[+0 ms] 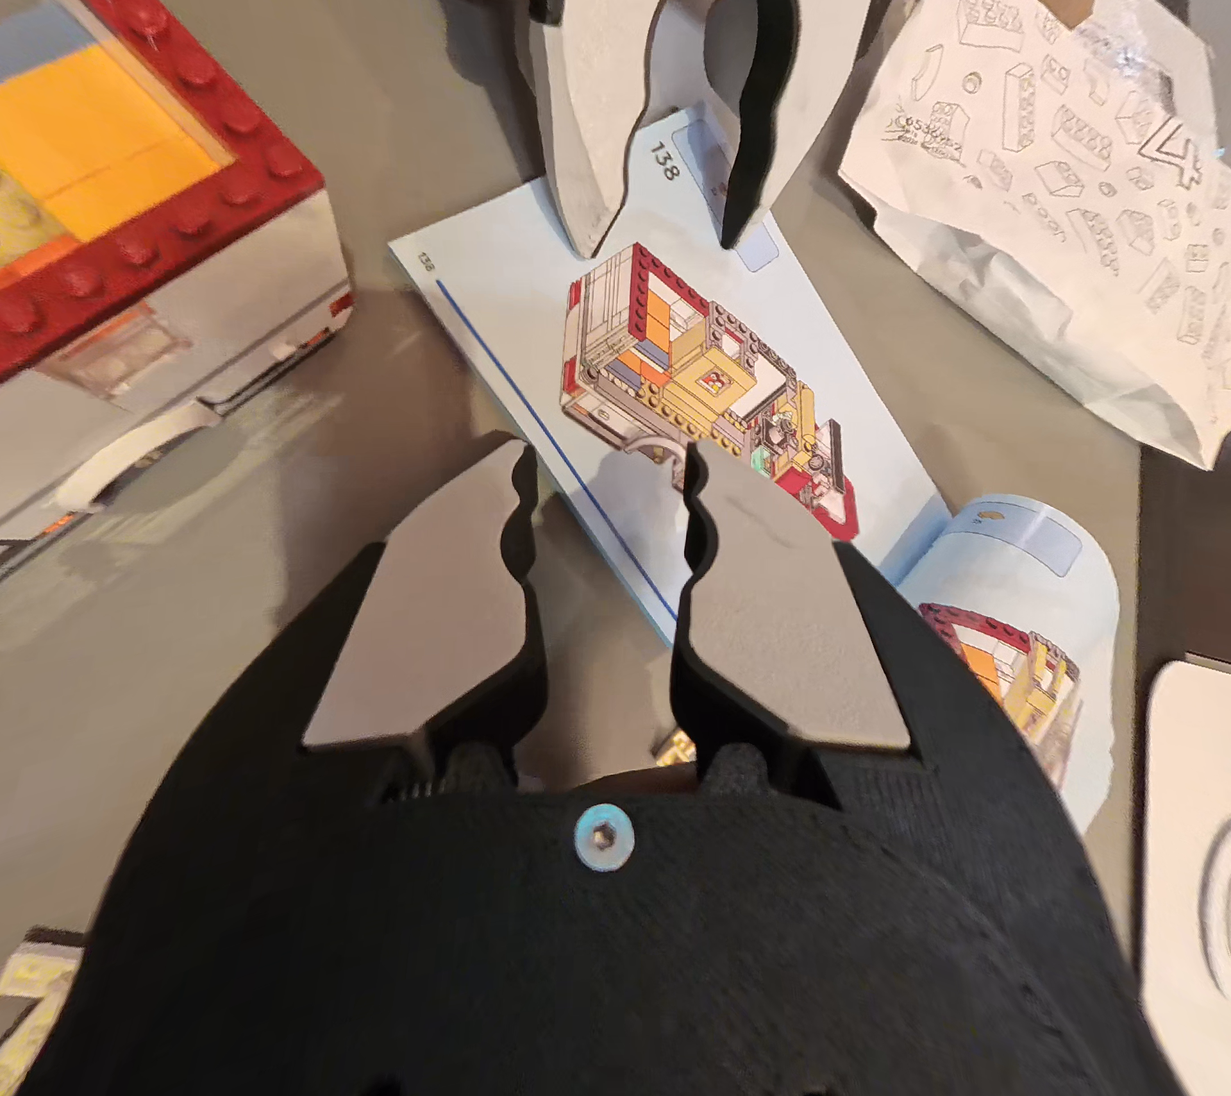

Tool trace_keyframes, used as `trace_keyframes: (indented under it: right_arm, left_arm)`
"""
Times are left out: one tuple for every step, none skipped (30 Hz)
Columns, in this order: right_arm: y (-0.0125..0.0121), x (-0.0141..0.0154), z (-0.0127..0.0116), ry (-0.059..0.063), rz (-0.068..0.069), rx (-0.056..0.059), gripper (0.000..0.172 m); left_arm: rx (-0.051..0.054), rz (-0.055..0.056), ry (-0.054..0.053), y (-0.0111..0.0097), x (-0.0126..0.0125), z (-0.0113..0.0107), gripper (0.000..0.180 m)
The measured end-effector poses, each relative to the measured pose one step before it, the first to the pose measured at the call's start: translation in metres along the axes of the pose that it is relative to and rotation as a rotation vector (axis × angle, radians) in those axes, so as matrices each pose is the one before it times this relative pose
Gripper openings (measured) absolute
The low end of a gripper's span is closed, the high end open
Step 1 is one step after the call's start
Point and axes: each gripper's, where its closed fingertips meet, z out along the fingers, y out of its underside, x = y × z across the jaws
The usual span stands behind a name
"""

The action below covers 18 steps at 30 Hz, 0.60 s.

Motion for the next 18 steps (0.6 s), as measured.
trace_keyframes:
  right_arm:
    - [-0.00179,-0.00102,-0.00010,-0.0206,0.0128,0.0051,0.042]
    - [-0.00143,-0.00112,0.00001,-0.0214,0.0122,0.0031,0.041]
    - [-0.00062,-0.00049,-0.00011,-0.0166,0.0088,-0.0011,0.041]
    - [-0.00010,0.00109,0.00002,-0.0056,0.0060,-0.0026,0.041]
    - [0.00032,0.00114,0.00001,-0.0036,0.0064,-0.0035,0.040]
    - [0.00062,0.00129,0.00017,-0.0022,0.0083,-0.0030,0.040]
    - [0.00051,0.00190,0.00012,0.0053,0.0076,0.0000,0.040]
    - [0.00058,0.00152,0.00010,0.0068,0.0051,0.0021,0.040]
    - [0.00121,-0.00170,-0.00011,-0.0114,0.0003,-0.0007,0.040]
    - [0.00112,-0.00330,-0.00019,-0.0188,-0.0064,-0.0004,0.040]
    - [0.00057,-0.00188,-0.00010,-0.0077,-0.0094,0.0005,0.041]
    - [0.00004,-0.00064,0.00021,0.0000,-0.0077,-0.0002,0.041]
    - [-0.00018,0.00025,0.00061,0.0047,-0.0033,-0.0007,0.041]
    - [-0.00040,0.00074,0.00081,0.0065,-0.0009,-0.0006,0.041]
    - [-0.00015,0.00091,0.00077,0.0068,-0.0006,0.0000,0.041]
    - [0.00018,0.00030,0.00063,0.0035,-0.0001,-0.0010,0.041]
    - [0.00012,0.00014,0.00025,0.0014,-0.0006,0.0004,0.041]
    - [-0.00010,0.00012,0.00001,0.0012,0.0004,0.0019,0.041]
  left_arm:
    - [0.0006,0.0000,0.0010,-0.00001,0.00010,-0.00002,0.051]
    - [0.0003,-0.0005,0.0005,0.00003,0.00008,-0.00004,0.051]
    - [-0.0002,-0.0003,0.0011,-0.00002,0.00028,0.00003,0.051]
    - [-0.0001,0.0009,0.0005,0.00005,0.00020,-0.00004,0.052]
    - [0.0002,0.0004,0.0000,-0.00002,-0.00003,0.00001,0.052]
    - [0.0003,-0.0010,0.0005,0.00001,0.00001,-0.00003,0.052]
    - [0.0003,-0.0001,0.0005,-0.00004,0.00007,0.00002,0.052]
    - [0.0001,0.0003,0.0000,0.00005,-0.00004,-0.00005,0.052]
    - [0.0003,0.0000,0.0008,-0.00001,0.00020,0.00000,0.052]
    - [0.0001,0.0005,0.0008,0.00001,0.00017,-0.00001,0.052]
    - [-0.0006,0.0007,0.0000,0.00000,-0.00002,0.00002,0.052]
    - [-0.0008,0.0005,0.0000,0.00004,-0.00001,0.00000,0.052]
    - [0.0001,0.0001,0.0000,-0.00001,0.00000,0.00001,0.052]
    - [-0.0001,0.0000,-0.0001,0.00001,-0.00002,-0.00001,0.052]
    - [-0.0001,0.0001,-0.0001,0.00001,-0.00002,-0.00001,0.052]
    - [0.0003,-0.0003,0.0000,-0.00003,0.00002,0.00002,0.052]
    - [-0.0001,-0.0001,0.0000,0.00001,0.00001,-0.00001,0.052]
    - [-0.0001,-0.0001,0.0000,-0.00004,0.00013,0.00004,0.053]
